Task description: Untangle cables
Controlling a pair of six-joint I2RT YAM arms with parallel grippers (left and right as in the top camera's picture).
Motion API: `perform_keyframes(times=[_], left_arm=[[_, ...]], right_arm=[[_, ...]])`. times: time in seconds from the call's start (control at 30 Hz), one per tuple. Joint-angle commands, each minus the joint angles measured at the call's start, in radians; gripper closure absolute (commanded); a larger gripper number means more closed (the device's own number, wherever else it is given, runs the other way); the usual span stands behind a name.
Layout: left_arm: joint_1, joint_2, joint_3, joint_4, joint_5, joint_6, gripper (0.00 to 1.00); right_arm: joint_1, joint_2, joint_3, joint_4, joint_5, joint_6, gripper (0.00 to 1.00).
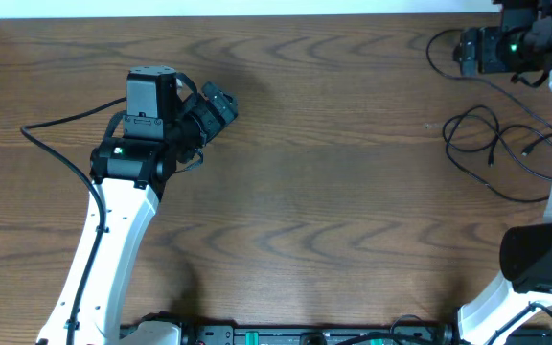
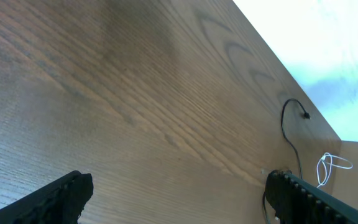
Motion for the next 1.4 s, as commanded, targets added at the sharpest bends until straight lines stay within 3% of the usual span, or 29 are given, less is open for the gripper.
perform_keyframes(times=[0.0, 0.1, 0.6, 1.1, 1.37], left_arm=[[0.001, 0.004, 0.021, -0.003, -0.014, 0.006, 0.05], [0.001, 0.004, 0.021, -0.003, -0.014, 0.006, 0.05], [0.001, 0.004, 0.021, -0.003, -0.014, 0.006, 0.05], [0.001, 0.004, 0.021, -0.003, -0.014, 0.006, 0.05], [0.001, 0.004, 0.021, -0.003, -0.014, 0.006, 0.05]], right_arm=[[0.030, -0.093, -0.001, -0.024, 0.004, -0.008, 0.08], [0.054, -0.138, -0.001, -0.053, 0.002, -0.003, 0.01], [0.089, -0.235, -0.001, -0.222, -0.014, 0.056, 0.01], [0.091, -0.235, -0.001, -0.222, -0.006, 0.055, 0.01], [0.091, -0.240, -0.006, -0.183, -0.004, -0.013, 0.01]])
